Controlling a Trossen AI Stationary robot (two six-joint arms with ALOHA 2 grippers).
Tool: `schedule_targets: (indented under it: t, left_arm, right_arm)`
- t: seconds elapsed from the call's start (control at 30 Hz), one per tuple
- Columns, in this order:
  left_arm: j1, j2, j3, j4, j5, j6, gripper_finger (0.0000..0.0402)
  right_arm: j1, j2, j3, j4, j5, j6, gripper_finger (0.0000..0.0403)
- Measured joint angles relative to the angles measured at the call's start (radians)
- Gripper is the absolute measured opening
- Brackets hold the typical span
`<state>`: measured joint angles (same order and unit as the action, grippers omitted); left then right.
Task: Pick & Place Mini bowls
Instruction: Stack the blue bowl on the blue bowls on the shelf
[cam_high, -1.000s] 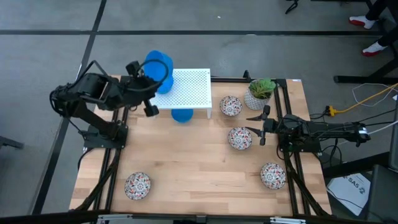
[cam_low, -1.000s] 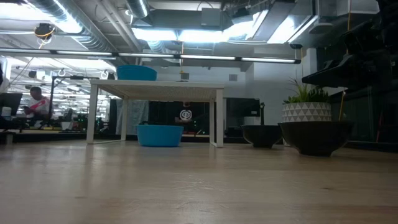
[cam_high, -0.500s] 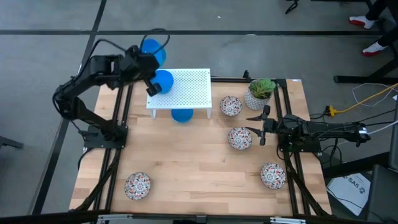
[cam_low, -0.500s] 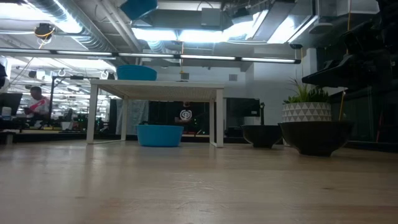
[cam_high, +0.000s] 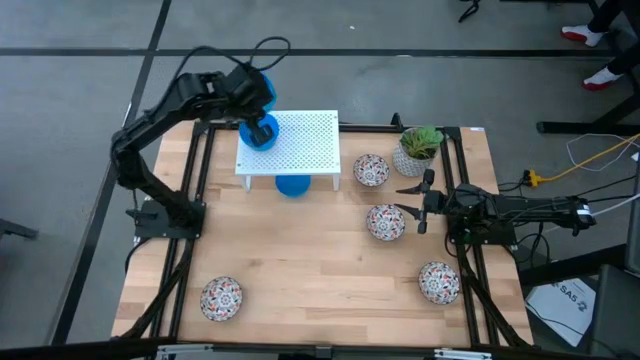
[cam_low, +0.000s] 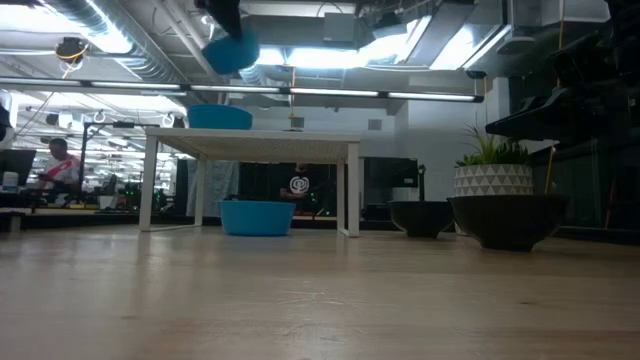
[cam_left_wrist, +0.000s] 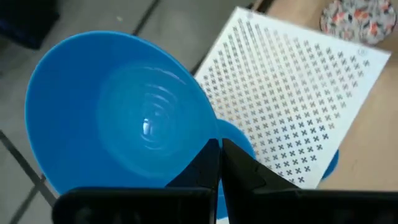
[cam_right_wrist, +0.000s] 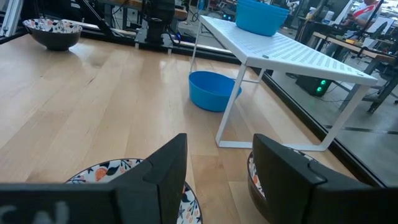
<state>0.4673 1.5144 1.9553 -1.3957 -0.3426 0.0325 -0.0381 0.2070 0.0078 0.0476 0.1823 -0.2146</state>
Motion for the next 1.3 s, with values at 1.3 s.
schedule_targets:
  t: [1.3]
  left_arm:
    - [0.103,0.244,0.0,-0.176,0.187,-0.046,0.0002]
  right_arm:
    - [0.0,0.0,0.0,0.0,0.0,0.0,0.0182]
